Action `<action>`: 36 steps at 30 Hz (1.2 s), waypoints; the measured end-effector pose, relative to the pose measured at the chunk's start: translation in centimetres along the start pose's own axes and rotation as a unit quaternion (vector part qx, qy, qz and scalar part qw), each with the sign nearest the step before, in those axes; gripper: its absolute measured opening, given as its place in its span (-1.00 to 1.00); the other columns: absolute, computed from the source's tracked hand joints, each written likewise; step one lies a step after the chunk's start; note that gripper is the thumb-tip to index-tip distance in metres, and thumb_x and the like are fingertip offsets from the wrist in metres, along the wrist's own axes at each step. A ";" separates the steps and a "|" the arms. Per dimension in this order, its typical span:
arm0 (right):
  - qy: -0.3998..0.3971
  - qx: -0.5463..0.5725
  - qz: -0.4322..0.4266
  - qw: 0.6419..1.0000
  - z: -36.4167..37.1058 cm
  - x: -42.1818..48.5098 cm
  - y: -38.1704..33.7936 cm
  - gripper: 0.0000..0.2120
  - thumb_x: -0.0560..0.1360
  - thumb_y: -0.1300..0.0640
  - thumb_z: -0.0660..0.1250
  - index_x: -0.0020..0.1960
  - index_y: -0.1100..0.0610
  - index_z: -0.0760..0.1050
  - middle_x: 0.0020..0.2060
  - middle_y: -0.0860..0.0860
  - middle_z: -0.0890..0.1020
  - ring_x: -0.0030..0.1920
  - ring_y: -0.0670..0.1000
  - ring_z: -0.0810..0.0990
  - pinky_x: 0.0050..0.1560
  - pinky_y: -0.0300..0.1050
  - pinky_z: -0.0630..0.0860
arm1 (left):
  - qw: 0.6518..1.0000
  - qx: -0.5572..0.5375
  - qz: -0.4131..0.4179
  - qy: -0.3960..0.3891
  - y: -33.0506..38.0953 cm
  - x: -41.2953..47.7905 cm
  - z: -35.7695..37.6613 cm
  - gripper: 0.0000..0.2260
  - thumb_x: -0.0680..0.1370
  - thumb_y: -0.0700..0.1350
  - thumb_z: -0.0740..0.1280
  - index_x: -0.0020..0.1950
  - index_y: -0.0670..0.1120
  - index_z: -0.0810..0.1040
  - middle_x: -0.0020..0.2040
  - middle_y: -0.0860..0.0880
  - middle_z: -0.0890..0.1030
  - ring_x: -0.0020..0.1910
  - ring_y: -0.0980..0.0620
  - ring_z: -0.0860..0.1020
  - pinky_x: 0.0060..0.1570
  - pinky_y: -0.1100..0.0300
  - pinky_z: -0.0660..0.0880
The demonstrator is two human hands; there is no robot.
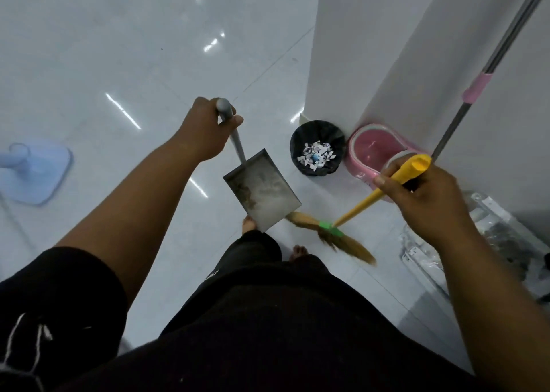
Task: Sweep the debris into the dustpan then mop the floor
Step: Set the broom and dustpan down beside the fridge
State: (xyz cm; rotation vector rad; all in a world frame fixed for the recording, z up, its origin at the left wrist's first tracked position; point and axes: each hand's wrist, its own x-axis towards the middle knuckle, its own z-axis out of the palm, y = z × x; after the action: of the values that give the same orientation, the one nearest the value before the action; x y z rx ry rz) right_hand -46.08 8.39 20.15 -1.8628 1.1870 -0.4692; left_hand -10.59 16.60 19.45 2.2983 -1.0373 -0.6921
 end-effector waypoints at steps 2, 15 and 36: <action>-0.032 -0.036 -0.013 0.999 1.0 1.2 -0.8 -0.91 0.48 0.02 0.45 -0.18 -0.09 0.57 -0.31 -0.13 0.64 -0.23 -0.14 0.61 -0.19 -0.17 0.53 | 0.999 0.019 -0.021 0.023 -2.5 -0.9 -0.6 -0.78 0.58 0.04 0.32 0.13 -0.07 0.56 0.06 -0.04 0.56 0.01 -0.04 0.52 -0.06 0.15 0.42; -0.240 -0.187 -0.228 0.925 13.1 7.1 -14.8 -0.95 0.50 0.06 0.42 -0.08 0.01 0.56 -0.23 -0.10 0.64 -0.20 -0.15 0.60 -0.21 -0.28 0.44 | 0.970 -0.055 -0.189 0.144 -21.3 -8.5 -7.9 -0.80 0.56 0.00 0.36 0.12 -0.07 0.57 -0.03 0.02 0.54 -0.06 0.02 0.49 -0.13 0.19 0.39; -0.362 -0.201 -0.452 0.790 39.1 4.5 -37.0 -0.92 0.49 0.05 0.42 -0.06 0.05 0.61 -0.25 -0.19 0.60 -0.21 -0.20 0.57 -0.21 -0.38 0.36 | 0.866 -0.151 -0.345 0.328 -44.3 -23.9 -17.7 -0.86 0.55 -0.01 0.38 0.01 -0.06 0.56 -0.06 0.01 0.58 -0.04 0.01 0.52 -0.06 0.19 0.37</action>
State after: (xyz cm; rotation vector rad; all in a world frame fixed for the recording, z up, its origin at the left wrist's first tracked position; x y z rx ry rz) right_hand 3.22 29.22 27.75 -2.5750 -0.2125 0.0636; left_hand 9.78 64.97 9.84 2.3158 0.2173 -0.2297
